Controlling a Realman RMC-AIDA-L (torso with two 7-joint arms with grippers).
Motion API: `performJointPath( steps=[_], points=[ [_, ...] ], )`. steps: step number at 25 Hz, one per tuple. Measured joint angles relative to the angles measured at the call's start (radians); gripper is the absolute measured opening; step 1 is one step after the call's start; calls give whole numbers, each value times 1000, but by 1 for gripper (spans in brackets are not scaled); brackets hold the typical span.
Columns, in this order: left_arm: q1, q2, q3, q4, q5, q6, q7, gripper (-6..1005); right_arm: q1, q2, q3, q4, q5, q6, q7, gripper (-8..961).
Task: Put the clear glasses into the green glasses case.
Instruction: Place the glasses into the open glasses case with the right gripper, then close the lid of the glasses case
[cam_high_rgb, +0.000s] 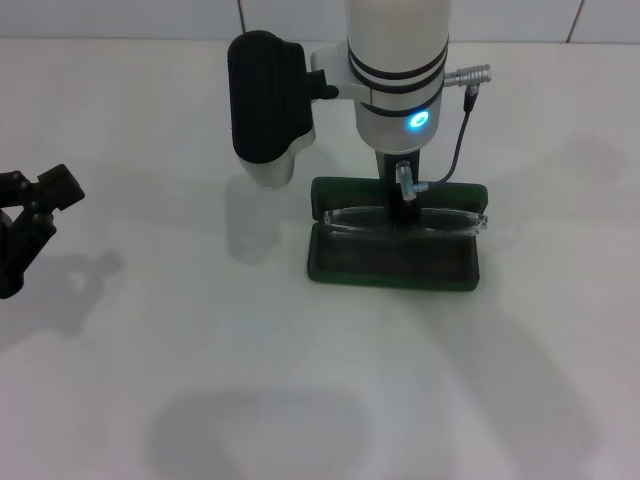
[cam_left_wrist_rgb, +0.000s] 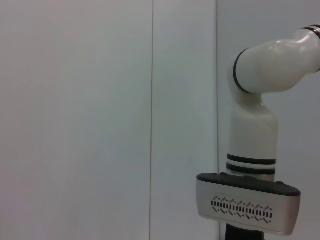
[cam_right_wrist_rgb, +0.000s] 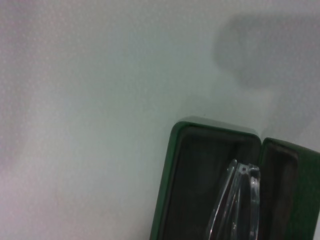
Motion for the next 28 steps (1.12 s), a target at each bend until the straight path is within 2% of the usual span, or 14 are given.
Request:
performJointPath(
  steps=[15,20,28],
  points=[
    [-1,-1,0,0,0,-4,0,128,-9,0,6,-10,-5,13,1,64],
    [-1,-2,0,0,1,-8,0,129,-12,0,21,-11,-15,13,2,154],
    [-1,-2,0,0,2,-11,0,131,-15,0,44,-20,-25,-5,1,154]
  ],
)
